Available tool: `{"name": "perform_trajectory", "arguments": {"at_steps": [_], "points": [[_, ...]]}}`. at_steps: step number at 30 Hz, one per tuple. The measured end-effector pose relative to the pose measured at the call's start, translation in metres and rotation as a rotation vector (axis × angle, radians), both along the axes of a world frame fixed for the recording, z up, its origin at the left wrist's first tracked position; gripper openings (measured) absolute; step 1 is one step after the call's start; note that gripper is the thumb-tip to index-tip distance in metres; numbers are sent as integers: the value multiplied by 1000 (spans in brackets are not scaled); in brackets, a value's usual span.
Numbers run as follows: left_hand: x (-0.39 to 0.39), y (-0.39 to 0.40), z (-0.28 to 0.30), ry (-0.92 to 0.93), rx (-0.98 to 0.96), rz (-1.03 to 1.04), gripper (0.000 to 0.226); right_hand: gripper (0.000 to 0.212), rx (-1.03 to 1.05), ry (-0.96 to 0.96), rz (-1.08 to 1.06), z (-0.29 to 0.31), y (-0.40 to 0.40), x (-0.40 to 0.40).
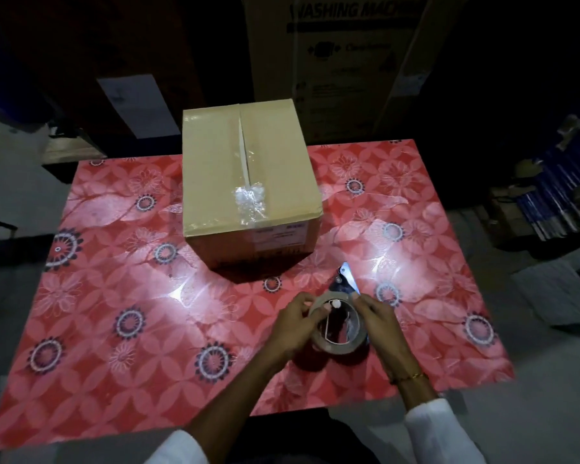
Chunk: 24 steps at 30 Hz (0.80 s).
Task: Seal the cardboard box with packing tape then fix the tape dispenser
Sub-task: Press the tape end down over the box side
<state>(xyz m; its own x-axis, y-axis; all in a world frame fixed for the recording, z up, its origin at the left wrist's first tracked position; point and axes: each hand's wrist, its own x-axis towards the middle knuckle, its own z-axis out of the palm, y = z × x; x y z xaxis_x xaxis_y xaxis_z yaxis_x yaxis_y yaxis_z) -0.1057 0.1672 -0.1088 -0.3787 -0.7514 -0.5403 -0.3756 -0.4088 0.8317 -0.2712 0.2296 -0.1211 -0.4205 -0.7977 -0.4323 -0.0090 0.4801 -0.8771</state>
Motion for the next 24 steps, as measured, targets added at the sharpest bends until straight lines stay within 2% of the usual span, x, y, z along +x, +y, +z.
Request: {"name": "perform_trajectory", "arguments": {"at_steps": [3, 8, 11, 13, 19, 24], "points": [[-29, 0, 3, 11, -1, 18, 29, 30, 17, 163, 21, -3, -5, -25], [-70, -10, -5, -95, -196, -20, 27, 29, 54, 374, 111, 3, -18, -61], [-88, -12, -11, -159, -298, -51, 36, 32, 82, 416, 124, 3, -23, -80], [-97, -12, -16, -184, -325, -38, 32, 34, 98, 434, 149, 2, -25, -88], [-112, -13, -26, -205, -341, -20, 28, 35, 110, 448, 166, -4, -27, -103], [-111, -17, -24, -181, -332, 16, 29, 27, 74, 466, 151, -2, -32, -100]]}}
